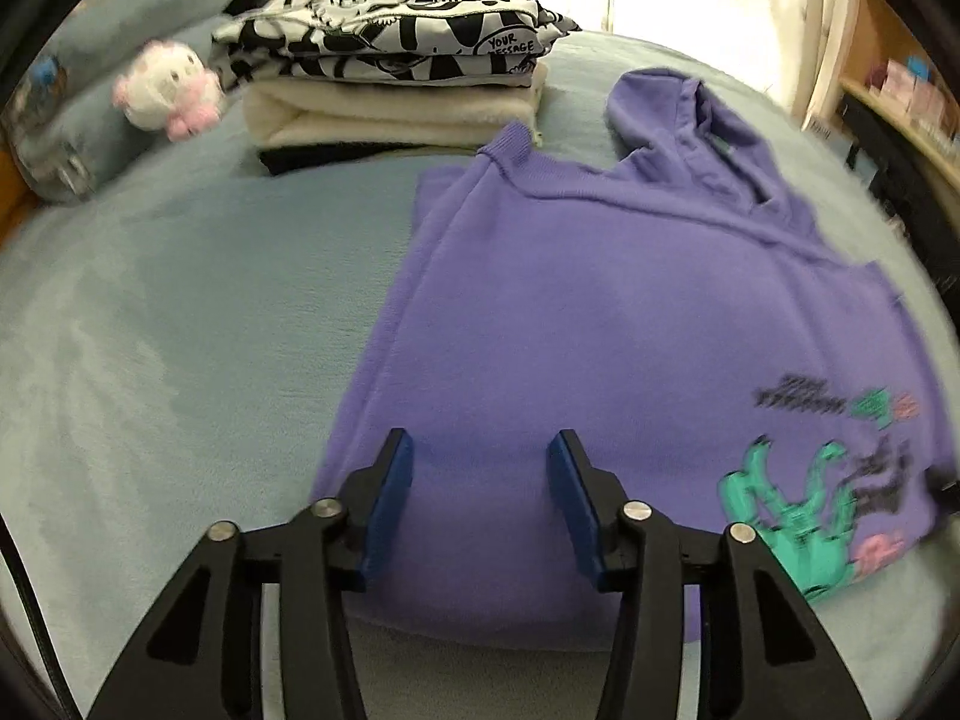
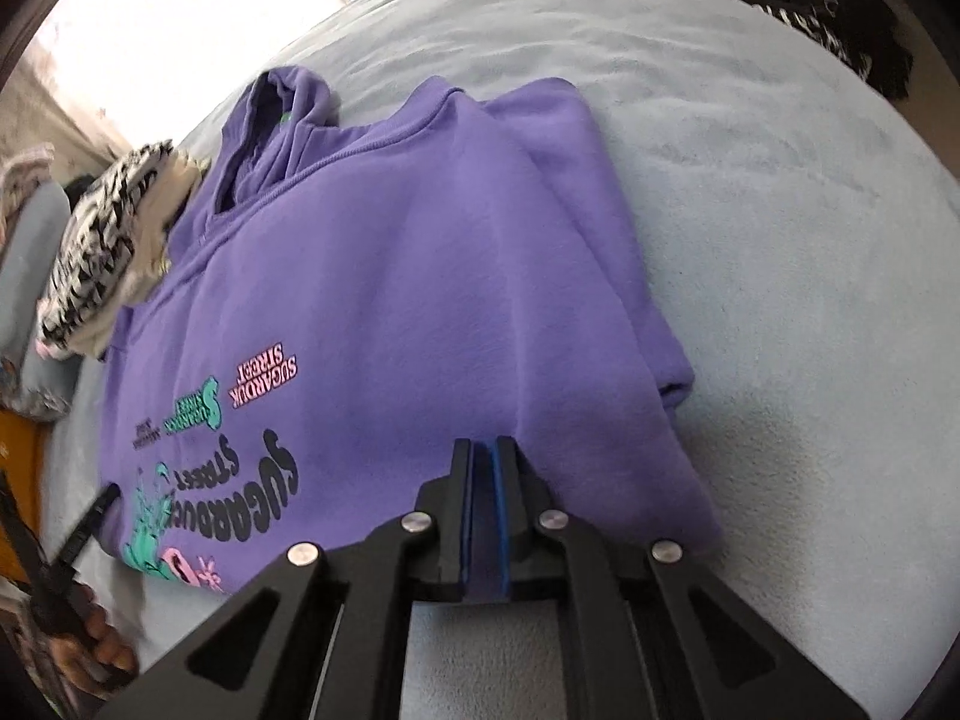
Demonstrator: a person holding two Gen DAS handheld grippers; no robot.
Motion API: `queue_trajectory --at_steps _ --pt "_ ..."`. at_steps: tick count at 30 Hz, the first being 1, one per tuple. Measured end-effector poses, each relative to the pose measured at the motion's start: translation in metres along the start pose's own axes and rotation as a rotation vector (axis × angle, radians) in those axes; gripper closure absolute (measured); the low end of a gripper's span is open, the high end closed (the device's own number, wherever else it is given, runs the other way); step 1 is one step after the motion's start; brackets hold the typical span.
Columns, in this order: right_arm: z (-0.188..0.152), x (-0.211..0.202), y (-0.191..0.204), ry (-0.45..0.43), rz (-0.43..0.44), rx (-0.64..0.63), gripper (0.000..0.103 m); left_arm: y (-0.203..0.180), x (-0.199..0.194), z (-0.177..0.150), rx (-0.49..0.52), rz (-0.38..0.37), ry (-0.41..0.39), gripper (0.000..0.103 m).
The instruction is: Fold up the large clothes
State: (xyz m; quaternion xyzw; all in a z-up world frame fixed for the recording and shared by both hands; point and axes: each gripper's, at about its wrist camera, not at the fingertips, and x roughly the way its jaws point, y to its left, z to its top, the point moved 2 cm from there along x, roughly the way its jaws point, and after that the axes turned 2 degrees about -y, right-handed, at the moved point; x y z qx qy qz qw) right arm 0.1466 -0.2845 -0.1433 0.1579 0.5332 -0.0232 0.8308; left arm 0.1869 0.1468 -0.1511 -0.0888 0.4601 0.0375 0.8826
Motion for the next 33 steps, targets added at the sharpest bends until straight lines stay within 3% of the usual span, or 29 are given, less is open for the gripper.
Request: queue_trajectory --at_steps 6,8,11,15,19,26,33 --pt "-0.003 -0.001 0.008 -0.012 -0.04 -0.041 0.089 0.011 -0.005 0.019 -0.144 -0.273 0.052 0.056" --pt "-0.003 -0.003 0.012 -0.023 -0.054 -0.061 0.088 0.012 -0.007 0.025 -0.172 -0.328 0.052 0.056" --pt "-0.001 -0.009 0.021 -0.045 -0.006 -0.073 0.088 0.01 -0.009 0.034 -0.2 -0.375 0.041 0.056" --pt "0.008 -0.015 0.049 -0.089 0.003 -0.151 0.088 -0.001 -0.01 0.05 -0.148 -0.321 -0.004 0.056" --pt "0.027 -0.008 0.082 -0.112 0.064 -0.217 0.088 -0.016 -0.004 0.069 -0.064 -0.26 -0.034 0.056" --pt "0.074 0.013 0.12 -0.187 0.143 -0.259 0.089 -0.036 0.033 0.116 0.049 -0.133 -0.103 0.056" --pt "0.126 0.057 0.105 -0.2 0.042 -0.258 0.092 -0.022 0.099 0.159 0.059 -0.004 -0.074 0.059"
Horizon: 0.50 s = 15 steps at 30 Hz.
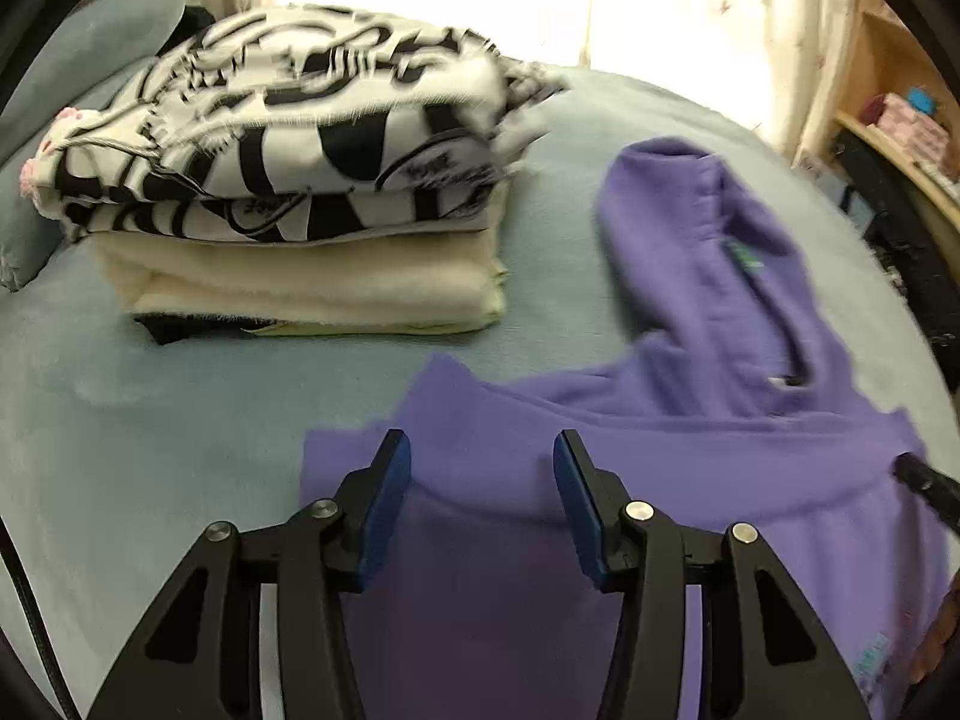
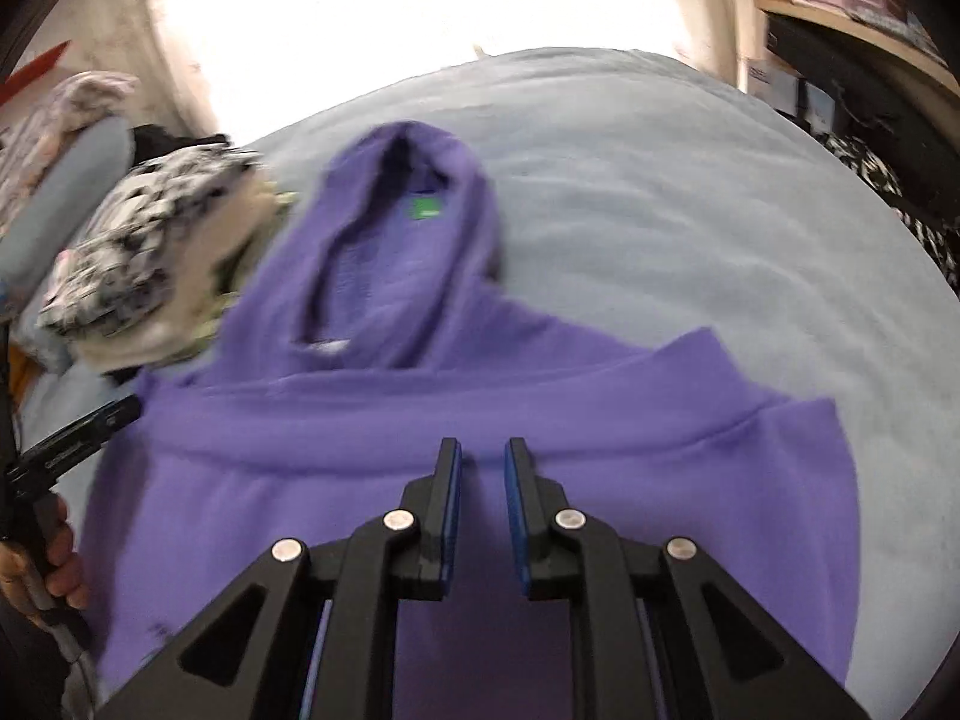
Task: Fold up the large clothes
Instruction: 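Grasp the hoodie shoulder edge below the hood with both tools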
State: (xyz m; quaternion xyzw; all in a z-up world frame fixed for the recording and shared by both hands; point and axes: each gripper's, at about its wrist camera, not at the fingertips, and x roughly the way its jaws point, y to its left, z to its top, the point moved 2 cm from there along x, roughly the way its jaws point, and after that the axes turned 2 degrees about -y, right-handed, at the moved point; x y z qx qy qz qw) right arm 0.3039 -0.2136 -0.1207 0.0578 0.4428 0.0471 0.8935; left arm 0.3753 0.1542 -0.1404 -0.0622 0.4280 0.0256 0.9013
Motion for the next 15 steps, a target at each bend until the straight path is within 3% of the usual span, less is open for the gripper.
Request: queue_trajectory --at_steps 2,4,6,7,10,15 --pt "0.007 0.007 -0.018 -0.006 -0.037 0.023 0.092 0.005 0.011 0.002 0.016 0.035 0.006 0.062" --pt "0.012 0.011 -0.041 -0.008 -0.144 0.027 0.092 0.013 0.02 0.002 0.04 0.121 0.001 0.062" --pt "0.011 0.013 -0.066 -0.007 -0.187 0.06 0.097 0.024 0.022 0.002 0.0 0.068 0.013 0.062" --pt "0.008 0.012 -0.081 -0.005 -0.165 0.09 0.102 0.03 0.023 0.002 -0.024 0.044 0.015 0.062" --pt "0.004 0.007 -0.095 -0.013 -0.121 0.129 0.103 0.037 0.026 0.001 -0.041 0.023 0.022 0.062" --pt "0.001 0.01 -0.087 -0.033 -0.145 0.095 0.103 0.034 0.03 -0.002 -0.024 0.039 0.021 0.061"
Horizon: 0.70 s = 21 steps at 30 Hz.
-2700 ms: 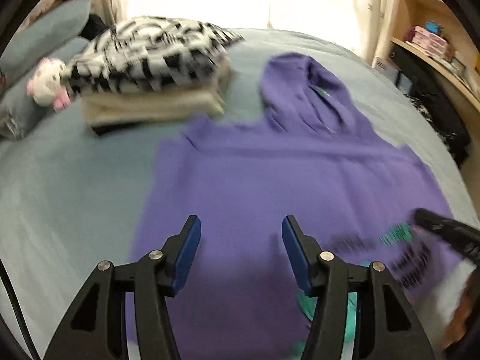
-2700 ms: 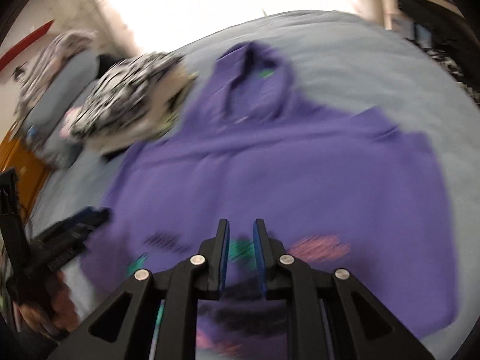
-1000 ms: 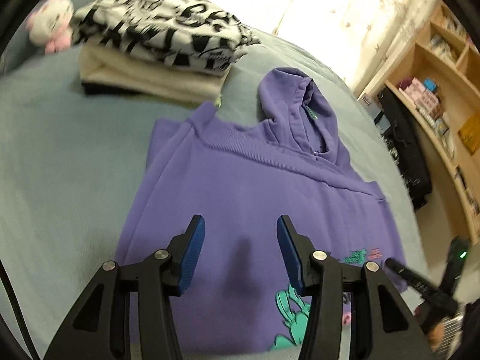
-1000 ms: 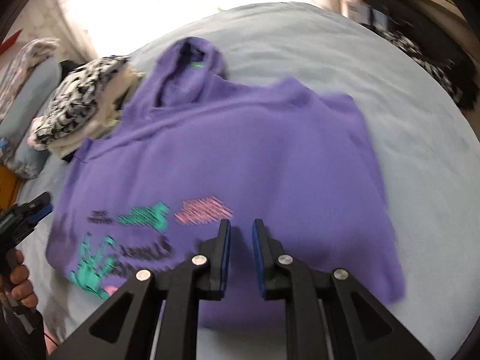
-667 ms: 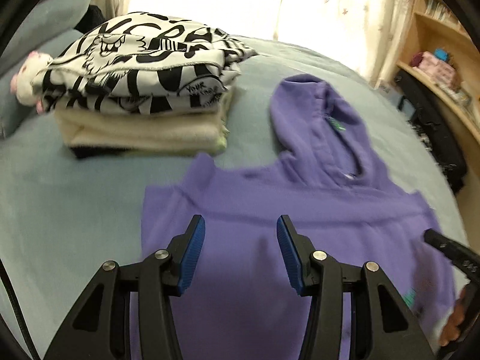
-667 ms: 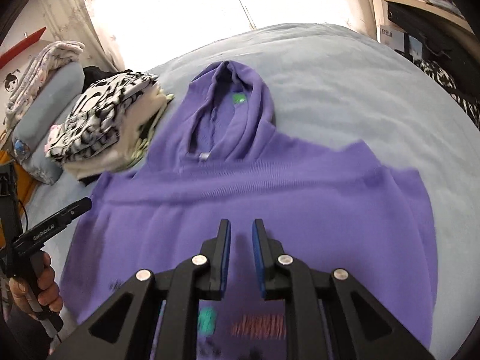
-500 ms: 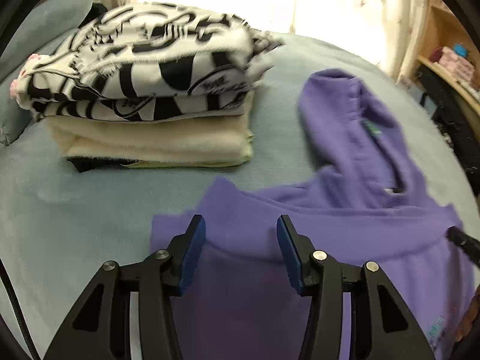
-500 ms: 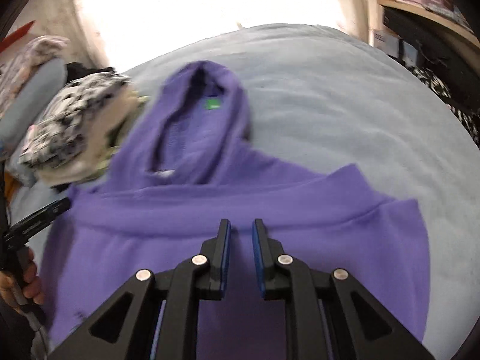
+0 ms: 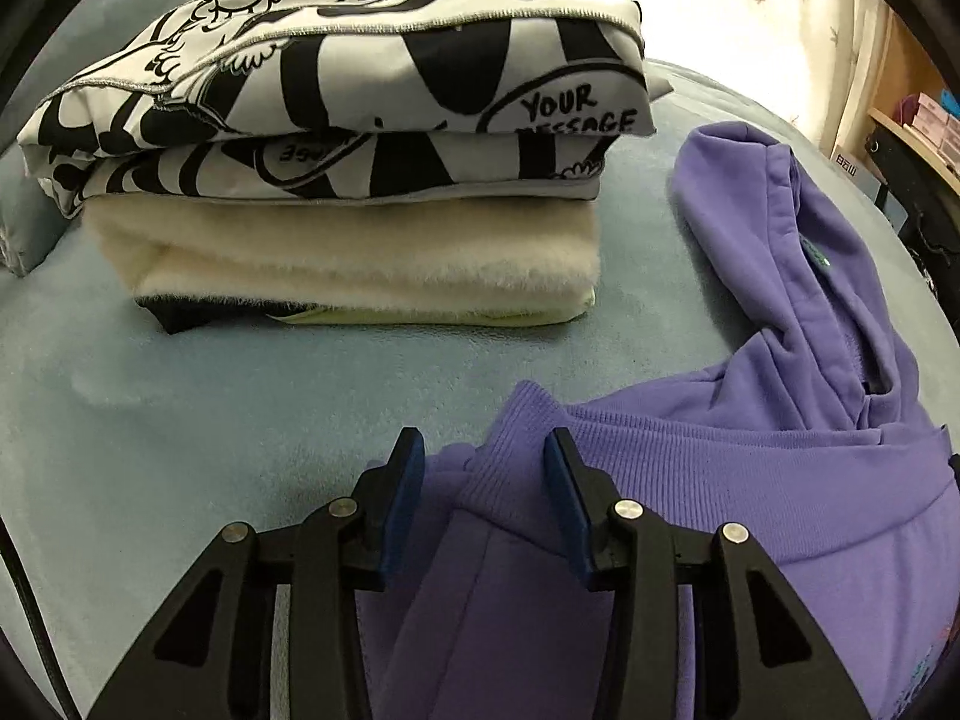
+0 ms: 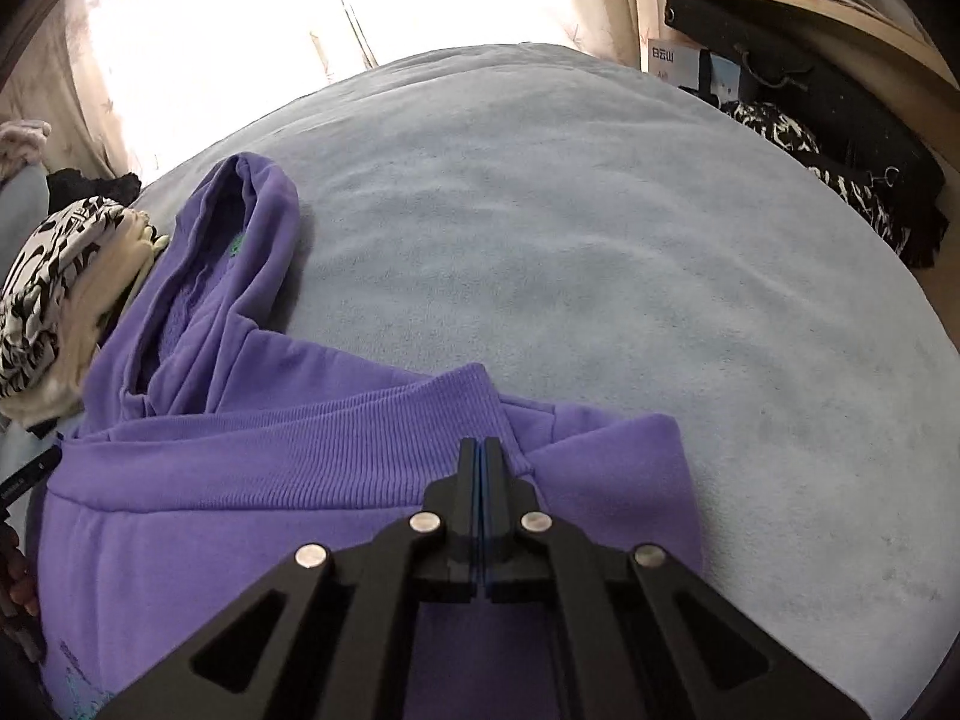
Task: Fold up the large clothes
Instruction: 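Grasp the hoodie shoulder edge below the hood with both tools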
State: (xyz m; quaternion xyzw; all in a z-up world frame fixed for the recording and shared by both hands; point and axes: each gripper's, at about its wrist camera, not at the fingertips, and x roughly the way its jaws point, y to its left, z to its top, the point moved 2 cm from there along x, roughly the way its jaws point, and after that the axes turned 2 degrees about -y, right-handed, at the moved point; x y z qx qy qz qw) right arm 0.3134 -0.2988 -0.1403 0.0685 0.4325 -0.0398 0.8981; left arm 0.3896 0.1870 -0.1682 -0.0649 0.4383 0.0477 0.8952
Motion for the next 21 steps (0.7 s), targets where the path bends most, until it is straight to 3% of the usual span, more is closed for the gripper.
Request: queue_trajectory --at_steps 6,15,21 --pt "-0.001 0.003 -0.016 0.007 0.084 0.087 0.103 0.003 -0.001 -0.004 -0.011 -0.009 -0.004 0.061" --pt "0.007 0.003 -0.001 0.068 0.017 0.045 0.101 -0.013 -0.014 0.004 0.065 0.047 0.009 0.061" --pt "0.014 -0.003 0.008 0.141 0.024 0.048 0.101 -0.027 -0.038 0.013 0.105 0.014 0.014 0.061"
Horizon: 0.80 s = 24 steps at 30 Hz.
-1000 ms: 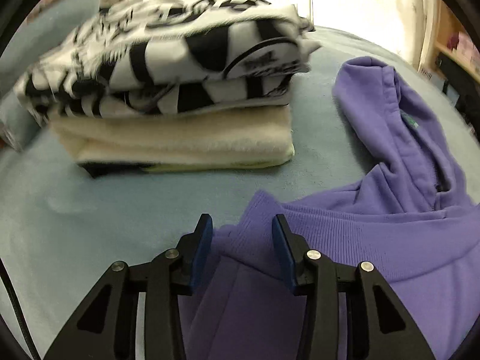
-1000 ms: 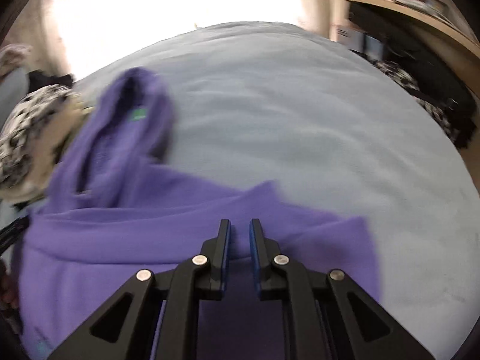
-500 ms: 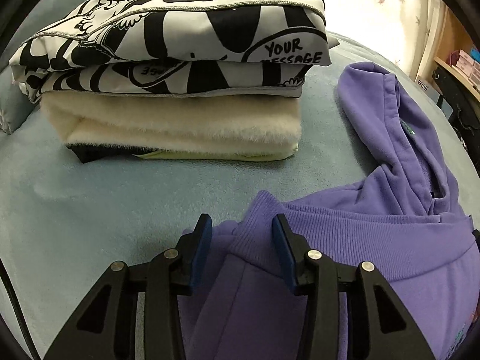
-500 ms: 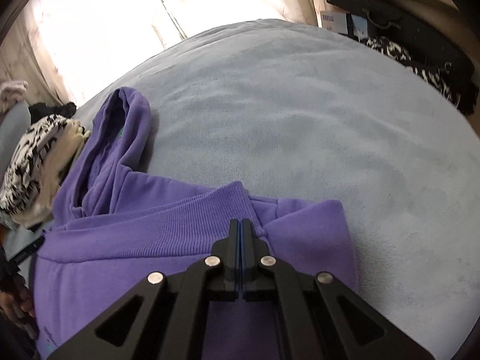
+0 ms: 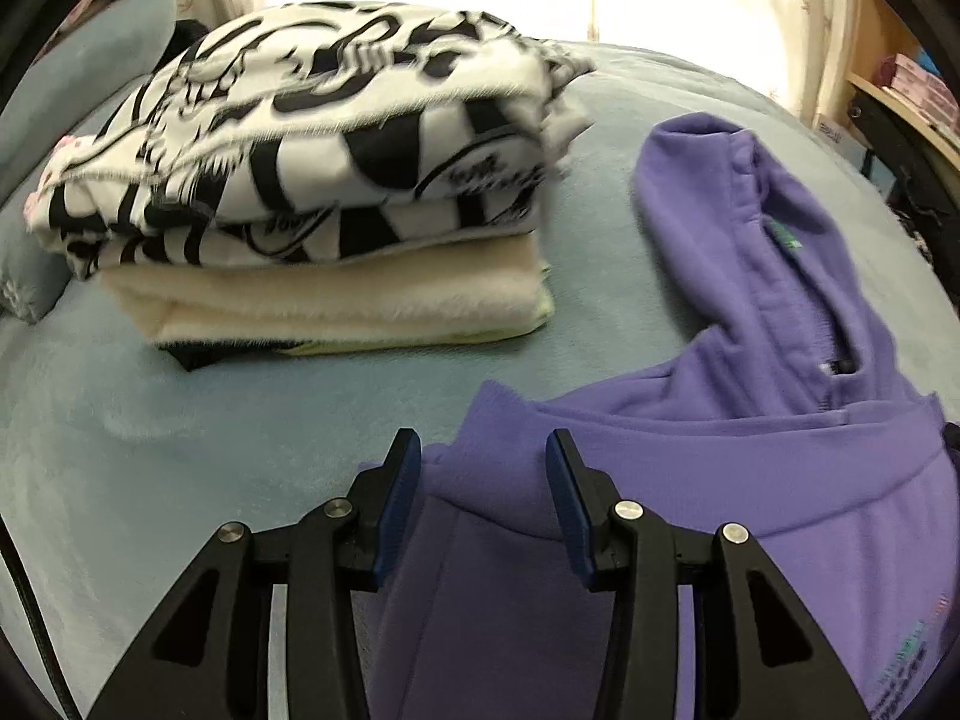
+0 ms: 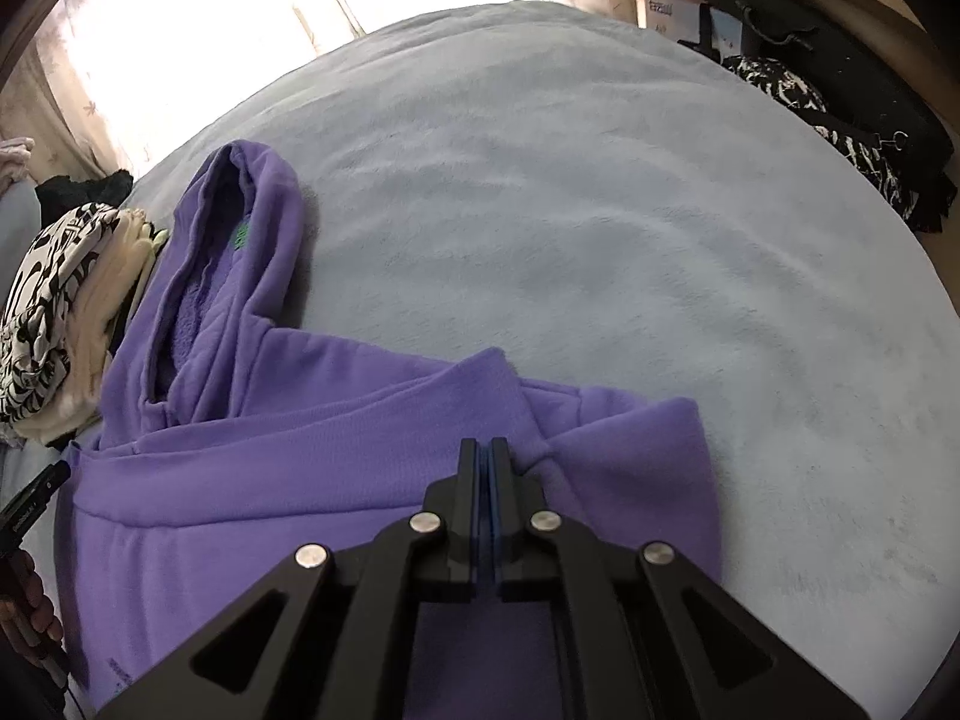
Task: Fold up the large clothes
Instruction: 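Grasp the hoodie shoulder edge below the hood with both tools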
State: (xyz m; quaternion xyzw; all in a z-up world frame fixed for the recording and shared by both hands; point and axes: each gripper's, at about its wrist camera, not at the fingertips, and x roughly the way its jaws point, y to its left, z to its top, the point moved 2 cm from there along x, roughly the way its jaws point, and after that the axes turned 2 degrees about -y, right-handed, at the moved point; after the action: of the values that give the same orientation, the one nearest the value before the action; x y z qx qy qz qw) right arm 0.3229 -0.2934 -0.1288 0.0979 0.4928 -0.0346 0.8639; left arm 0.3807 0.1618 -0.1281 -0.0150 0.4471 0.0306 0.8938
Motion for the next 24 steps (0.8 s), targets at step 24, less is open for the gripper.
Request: queue_trajectory --at_steps 24 --pt "0.095 0.034 0.086 0.01 0.173 -0.086 0.1 -0.118 0.068 0.104 0.181 -0.102 0.06 0.061"
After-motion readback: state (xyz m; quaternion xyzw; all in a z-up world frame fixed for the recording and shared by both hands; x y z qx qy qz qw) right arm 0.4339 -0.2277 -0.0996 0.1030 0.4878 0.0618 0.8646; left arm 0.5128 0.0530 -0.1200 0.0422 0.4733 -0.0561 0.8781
